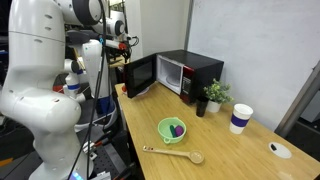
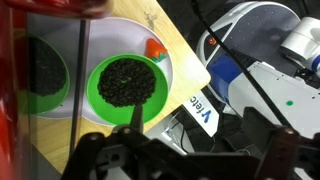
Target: Close the microwave door, move the white plate to the right, remove the zucchini and purple grapes from the green pot and place them on the white plate
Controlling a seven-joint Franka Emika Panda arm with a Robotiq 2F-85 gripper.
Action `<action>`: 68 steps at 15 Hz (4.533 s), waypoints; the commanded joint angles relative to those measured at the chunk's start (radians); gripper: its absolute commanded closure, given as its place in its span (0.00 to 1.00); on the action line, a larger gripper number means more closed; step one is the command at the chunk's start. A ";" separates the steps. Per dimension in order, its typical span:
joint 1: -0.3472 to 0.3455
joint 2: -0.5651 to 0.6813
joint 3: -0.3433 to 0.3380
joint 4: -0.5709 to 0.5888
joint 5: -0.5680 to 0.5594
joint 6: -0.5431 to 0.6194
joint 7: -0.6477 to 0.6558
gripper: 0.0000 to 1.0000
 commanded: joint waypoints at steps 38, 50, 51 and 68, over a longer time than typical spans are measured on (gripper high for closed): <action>-0.056 -0.128 -0.132 -0.316 -0.436 0.086 0.070 0.00; -0.117 -0.133 -0.243 -0.406 -0.684 0.311 0.178 0.00; -0.124 -0.134 -0.252 -0.411 -0.707 0.323 0.197 0.00; -0.165 -0.170 -0.280 -0.489 -0.802 0.555 0.283 0.00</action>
